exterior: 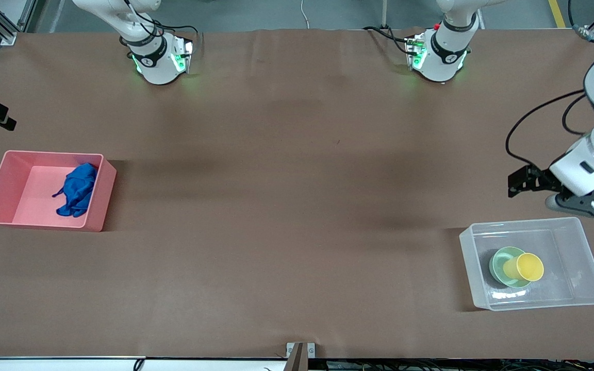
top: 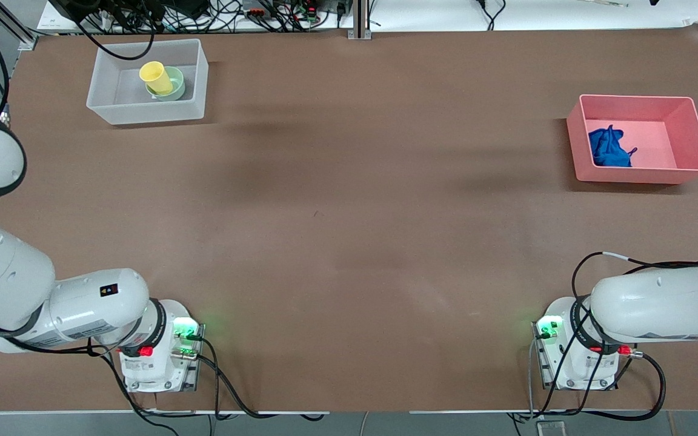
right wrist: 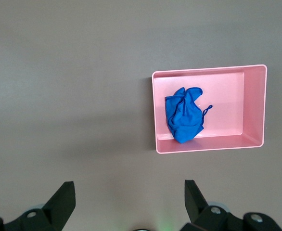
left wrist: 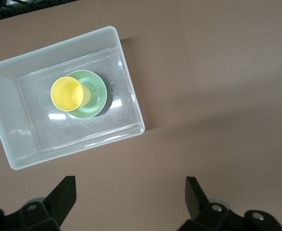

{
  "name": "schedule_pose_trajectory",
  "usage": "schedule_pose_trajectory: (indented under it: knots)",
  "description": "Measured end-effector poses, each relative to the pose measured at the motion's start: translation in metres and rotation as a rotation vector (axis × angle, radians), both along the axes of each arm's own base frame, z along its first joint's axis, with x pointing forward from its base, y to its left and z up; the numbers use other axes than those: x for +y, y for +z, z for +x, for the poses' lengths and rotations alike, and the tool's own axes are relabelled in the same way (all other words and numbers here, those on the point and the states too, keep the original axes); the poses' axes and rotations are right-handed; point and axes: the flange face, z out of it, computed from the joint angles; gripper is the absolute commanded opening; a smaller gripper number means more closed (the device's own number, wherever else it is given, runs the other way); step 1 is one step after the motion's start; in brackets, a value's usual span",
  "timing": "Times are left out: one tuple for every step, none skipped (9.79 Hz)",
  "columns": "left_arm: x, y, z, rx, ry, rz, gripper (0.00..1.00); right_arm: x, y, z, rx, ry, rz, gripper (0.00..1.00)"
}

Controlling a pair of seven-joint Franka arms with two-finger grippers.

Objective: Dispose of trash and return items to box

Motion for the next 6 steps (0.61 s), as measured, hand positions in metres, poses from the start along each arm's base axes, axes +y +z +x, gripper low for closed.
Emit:
schedule_pose_trajectory:
  knots:
    - [0.000, 0.010, -0.006, 0.002, 0.002, 0.003, 1.00, 0.000, 0.000, 0.000, 0.000, 0.000, 0.000, 1.00]
    - [0.000, 0.019, -0.012, 0.007, 0.006, 0.008, 1.00, 0.000, 0.000, 0.000, 0.000, 0.000, 0.000, 1.00]
    - [0.002, 0.025, -0.015, 0.006, 0.010, 0.011, 1.00, 0.000, 0.000, 0.000, 0.000, 0.000, 0.000, 1.00]
    - [0.004, 0.027, -0.016, 0.003, 0.013, 0.012, 1.00, 0.000, 0.000, 0.000, 0.000, 0.000, 0.000, 1.00]
    - [0.004, 0.027, -0.016, 0.003, 0.013, 0.012, 1.00, 0.000, 0.000, 0.000, 0.000, 0.000, 0.000, 1.00]
    - [0.004, 0.027, -0.016, 0.003, 0.013, 0.012, 1.00, 0.000, 0.000, 0.000, 0.000, 0.000, 0.000, 1.00]
